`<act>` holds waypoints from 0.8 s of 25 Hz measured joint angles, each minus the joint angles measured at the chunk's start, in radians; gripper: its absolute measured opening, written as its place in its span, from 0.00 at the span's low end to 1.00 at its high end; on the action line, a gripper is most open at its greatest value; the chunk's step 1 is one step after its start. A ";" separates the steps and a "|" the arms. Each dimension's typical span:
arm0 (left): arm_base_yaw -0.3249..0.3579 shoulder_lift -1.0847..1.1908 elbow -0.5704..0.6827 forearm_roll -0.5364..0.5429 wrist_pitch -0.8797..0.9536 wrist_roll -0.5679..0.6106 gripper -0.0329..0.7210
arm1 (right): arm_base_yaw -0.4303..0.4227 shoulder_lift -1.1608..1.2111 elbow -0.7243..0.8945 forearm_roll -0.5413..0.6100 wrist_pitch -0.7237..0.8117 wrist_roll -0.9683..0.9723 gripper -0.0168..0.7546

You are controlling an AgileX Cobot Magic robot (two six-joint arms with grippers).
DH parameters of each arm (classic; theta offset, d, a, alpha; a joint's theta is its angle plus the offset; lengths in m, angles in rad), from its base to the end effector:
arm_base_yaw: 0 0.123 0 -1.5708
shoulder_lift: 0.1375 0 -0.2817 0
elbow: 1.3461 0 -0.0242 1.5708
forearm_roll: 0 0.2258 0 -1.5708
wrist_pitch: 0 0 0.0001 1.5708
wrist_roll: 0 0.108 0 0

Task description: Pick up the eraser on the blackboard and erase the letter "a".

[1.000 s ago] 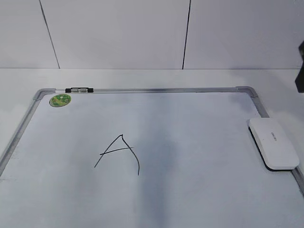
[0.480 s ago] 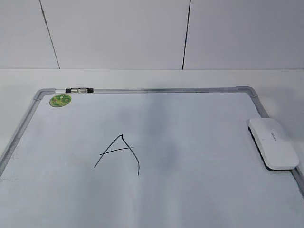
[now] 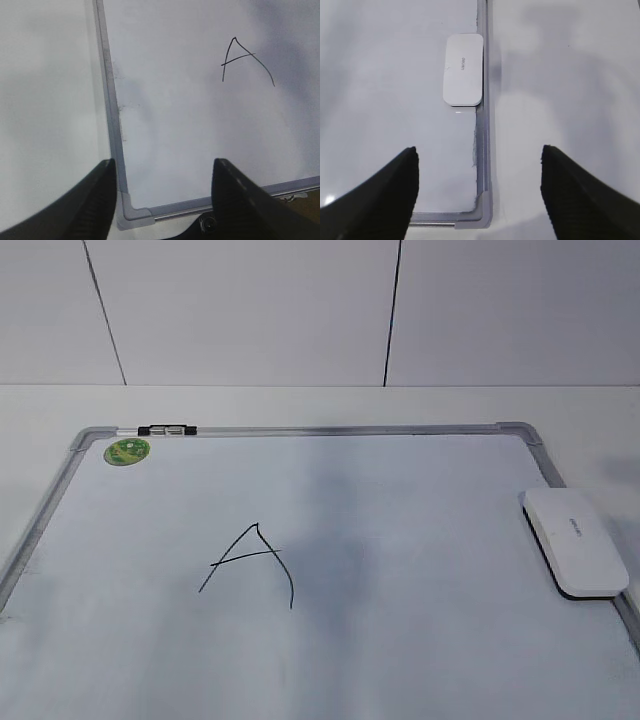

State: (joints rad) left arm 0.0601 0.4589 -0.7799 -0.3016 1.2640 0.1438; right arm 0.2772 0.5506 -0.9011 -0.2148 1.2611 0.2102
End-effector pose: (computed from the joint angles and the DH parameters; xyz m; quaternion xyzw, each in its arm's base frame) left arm 0.0352 -0.0285 0.3157 0.0464 0.9250 -0.1141 0.3594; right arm 0.0531 -0.0077 0.3424 -0.0242 0.9253 -0.0162 0.3780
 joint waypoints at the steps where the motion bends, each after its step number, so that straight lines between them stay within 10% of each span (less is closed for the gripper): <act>1: 0.000 -0.009 0.007 0.000 0.000 0.000 0.65 | 0.000 -0.008 0.004 0.003 0.000 0.000 0.77; 20: -0.071 -0.103 0.069 0.054 0.004 -0.006 0.64 | 0.000 -0.329 0.327 0.061 0.004 -0.104 0.78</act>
State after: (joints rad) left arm -0.0106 0.3562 -0.7106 -0.2472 1.2680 0.1379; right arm 0.2772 0.2216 -0.5741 -0.1534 1.2653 0.1061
